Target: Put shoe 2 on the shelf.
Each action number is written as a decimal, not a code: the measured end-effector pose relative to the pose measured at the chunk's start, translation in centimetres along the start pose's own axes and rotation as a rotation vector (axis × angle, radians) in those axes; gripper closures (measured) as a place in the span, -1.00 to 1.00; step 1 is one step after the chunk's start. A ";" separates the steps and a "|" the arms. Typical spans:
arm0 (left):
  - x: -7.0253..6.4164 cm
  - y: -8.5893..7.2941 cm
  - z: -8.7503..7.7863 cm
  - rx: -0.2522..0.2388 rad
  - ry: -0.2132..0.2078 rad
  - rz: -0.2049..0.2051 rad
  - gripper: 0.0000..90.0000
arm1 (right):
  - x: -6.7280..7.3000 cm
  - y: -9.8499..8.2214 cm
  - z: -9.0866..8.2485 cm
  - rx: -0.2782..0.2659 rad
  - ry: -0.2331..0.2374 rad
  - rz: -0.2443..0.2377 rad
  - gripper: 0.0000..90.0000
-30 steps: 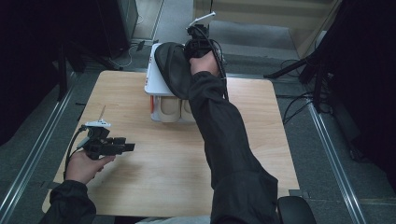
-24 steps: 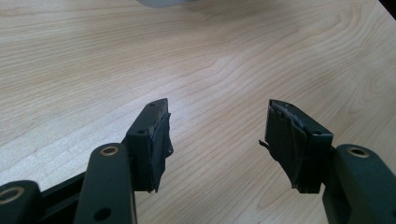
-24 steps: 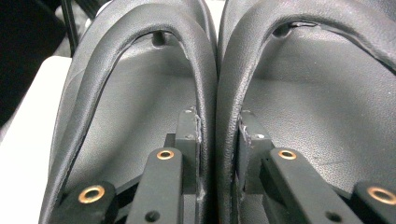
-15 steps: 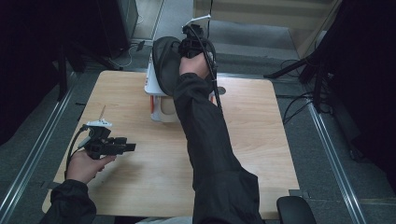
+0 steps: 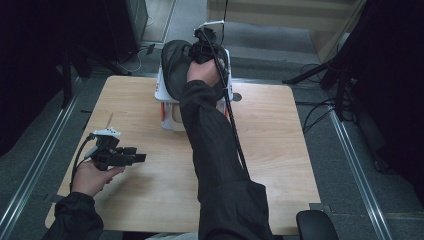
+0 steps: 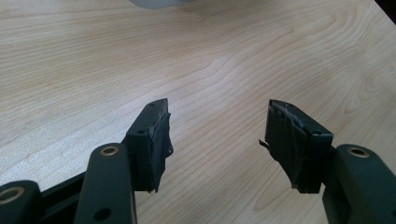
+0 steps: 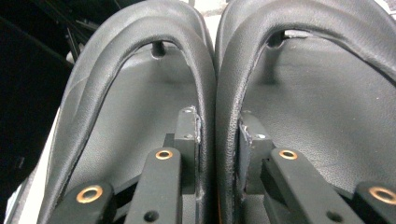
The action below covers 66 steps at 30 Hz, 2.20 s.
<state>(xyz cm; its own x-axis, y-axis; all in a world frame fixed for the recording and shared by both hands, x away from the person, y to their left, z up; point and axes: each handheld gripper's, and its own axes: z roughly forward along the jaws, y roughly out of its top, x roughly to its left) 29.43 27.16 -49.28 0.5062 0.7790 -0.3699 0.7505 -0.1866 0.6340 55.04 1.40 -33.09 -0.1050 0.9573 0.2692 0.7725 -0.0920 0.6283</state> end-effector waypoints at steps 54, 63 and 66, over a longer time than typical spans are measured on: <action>-0.1 0.3 0.3 0.008 -0.001 0.005 -0.10 | -0.9 0.8 -2.2 0.021 0.106 -0.072 0.11; -0.1 0.5 0.5 0.014 -0.007 0.012 -0.10 | -1.1 0.8 -4.5 0.036 0.183 -0.149 0.16; -0.1 0.5 0.5 0.015 -0.005 0.011 -0.10 | -1.2 0.4 -5.3 0.037 0.210 -0.178 0.17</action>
<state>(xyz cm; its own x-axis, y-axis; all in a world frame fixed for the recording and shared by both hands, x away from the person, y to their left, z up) 29.96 26.67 -49.29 0.5170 0.7736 -0.3664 0.7510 -0.2046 0.6278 52.15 -1.23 -29.35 -0.3656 0.8794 0.3050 0.7522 0.0861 0.6533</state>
